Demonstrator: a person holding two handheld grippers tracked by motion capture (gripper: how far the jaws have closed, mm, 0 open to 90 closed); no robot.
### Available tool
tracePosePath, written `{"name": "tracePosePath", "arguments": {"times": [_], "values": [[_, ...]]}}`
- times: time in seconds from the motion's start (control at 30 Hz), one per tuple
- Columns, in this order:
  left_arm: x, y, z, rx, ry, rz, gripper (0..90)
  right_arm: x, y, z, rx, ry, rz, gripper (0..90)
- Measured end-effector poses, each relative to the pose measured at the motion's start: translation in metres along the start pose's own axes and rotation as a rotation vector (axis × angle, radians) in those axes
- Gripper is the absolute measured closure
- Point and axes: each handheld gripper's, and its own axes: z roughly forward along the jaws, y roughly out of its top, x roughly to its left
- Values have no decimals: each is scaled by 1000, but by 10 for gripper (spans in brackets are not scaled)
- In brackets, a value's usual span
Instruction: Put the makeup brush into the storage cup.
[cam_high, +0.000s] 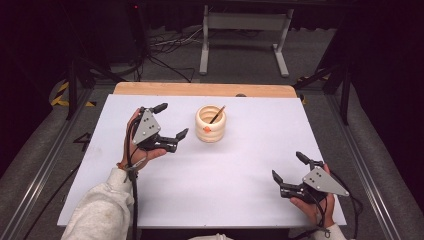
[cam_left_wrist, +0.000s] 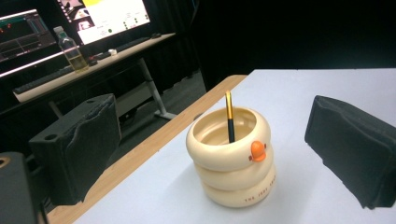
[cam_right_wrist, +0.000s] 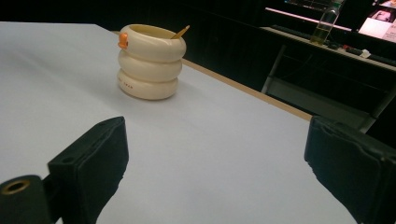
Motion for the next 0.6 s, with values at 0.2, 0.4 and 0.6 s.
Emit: {"name": "tracePosePath", "arguments": {"times": [0.2,0.4,0.6], "values": [[-2,-5,-11,13,-2,2,39,1,0,0,3,2,-2,70],[-2,-10,-21,22,8,20,46,1,0,0,3,1,-2,71],[-4,-13,-30,34,9,34,50,1,0,0,3,3,-2,70]]}}
